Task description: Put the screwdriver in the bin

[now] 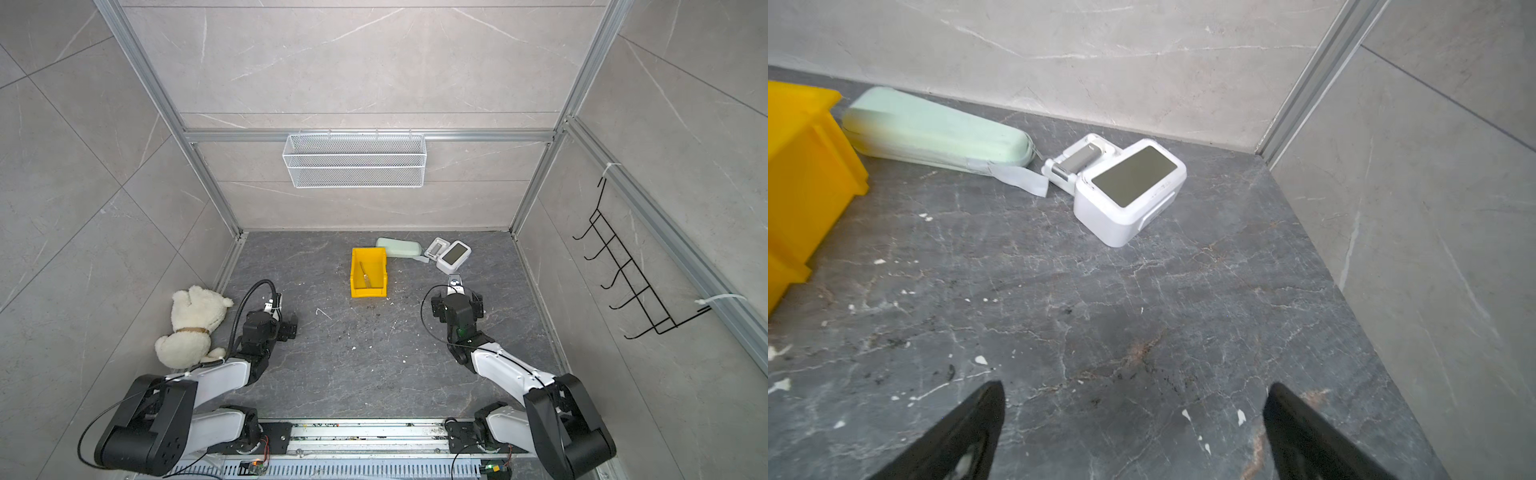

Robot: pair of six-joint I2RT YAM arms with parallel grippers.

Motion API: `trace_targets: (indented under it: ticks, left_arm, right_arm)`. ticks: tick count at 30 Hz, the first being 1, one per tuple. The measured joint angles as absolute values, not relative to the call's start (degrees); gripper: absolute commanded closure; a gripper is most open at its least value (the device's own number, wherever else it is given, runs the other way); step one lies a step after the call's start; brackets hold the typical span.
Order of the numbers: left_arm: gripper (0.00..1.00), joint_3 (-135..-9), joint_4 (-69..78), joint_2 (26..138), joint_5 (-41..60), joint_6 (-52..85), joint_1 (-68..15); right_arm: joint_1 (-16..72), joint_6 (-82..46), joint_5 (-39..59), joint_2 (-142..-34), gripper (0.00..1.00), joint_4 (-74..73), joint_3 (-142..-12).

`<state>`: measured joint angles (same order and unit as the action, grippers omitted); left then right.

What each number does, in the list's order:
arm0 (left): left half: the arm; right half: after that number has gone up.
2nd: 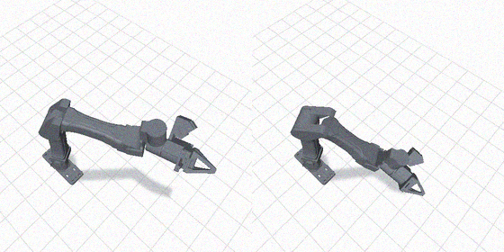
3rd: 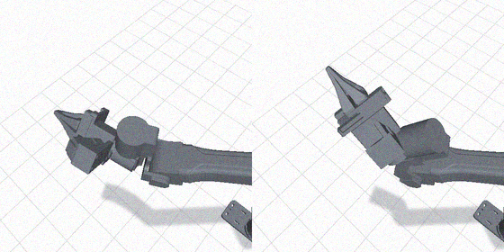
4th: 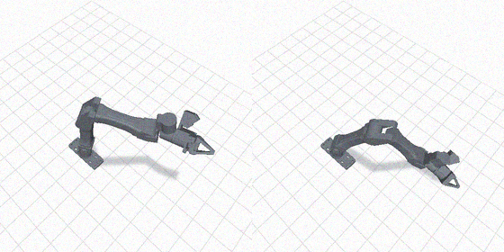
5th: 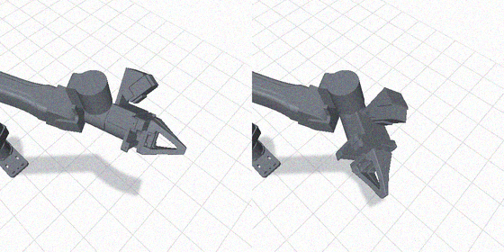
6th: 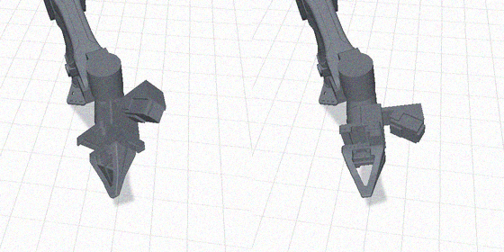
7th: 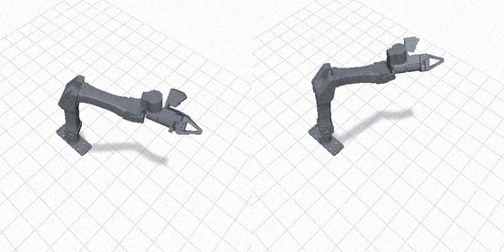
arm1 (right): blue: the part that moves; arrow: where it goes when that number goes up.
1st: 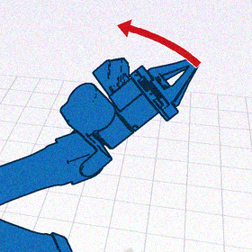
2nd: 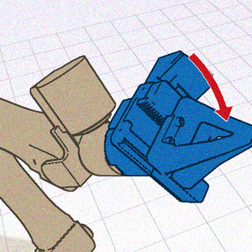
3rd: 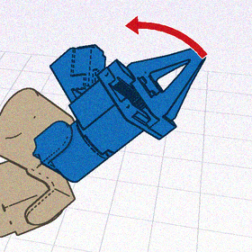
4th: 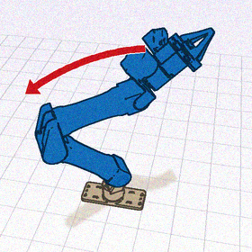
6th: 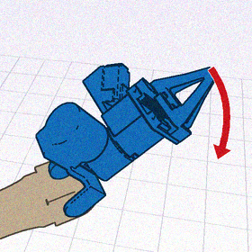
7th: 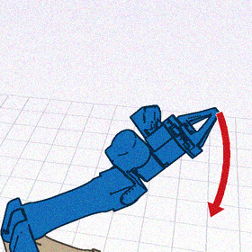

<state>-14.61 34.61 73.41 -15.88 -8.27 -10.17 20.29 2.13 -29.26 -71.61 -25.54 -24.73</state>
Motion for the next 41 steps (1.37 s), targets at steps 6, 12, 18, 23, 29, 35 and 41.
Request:
trace_targets:
  ticks: [6, 12, 18, 23, 29, 35, 41]
  left_arm:
    - [0.00, -18.04, 38.87, 77.21, -13.10, -6.50, -4.60]
    - [0.00, -18.22, 46.78, 85.65, -9.69, -3.01, 0.16]
    - [0.00, -19.31, 46.28, 86.52, -6.31, -0.80, 2.48]
    - [0.00, -19.81, 46.28, 86.52, -5.34, -0.05, 2.90]
    - [0.00, -19.81, 46.30, 86.52, -5.32, 0.08, 2.87]
    - [0.00, -19.81, 46.30, 86.52, -5.32, 0.08, 2.87]
    - [0.00, -19.81, 46.28, 86.52, -5.32, 0.08, 2.87]
  right_arm:
    - [16.60, 3.07, -28.01, -79.77, 0.01, -40.07, -20.60]
    - [12.36, 2.63, -20.91, -83.42, 0.01, -46.37, -19.57]
    - [7.40, 0.69, -14.15, -86.56, 0.01, -49.50, -19.64]
    - [7.09, -0.01, -11.99, -86.85, 0.01, -50.26, -19.66]
    - [7.09, -0.25, -11.16, -86.85, 0.01, -50.43, -19.66]
    - [7.09, -0.25, -11.07, -86.85, 0.01, -50.41, -19.66]
    - [7.09, -0.25, -11.07, -86.85, 0.01, -50.41, -19.66]
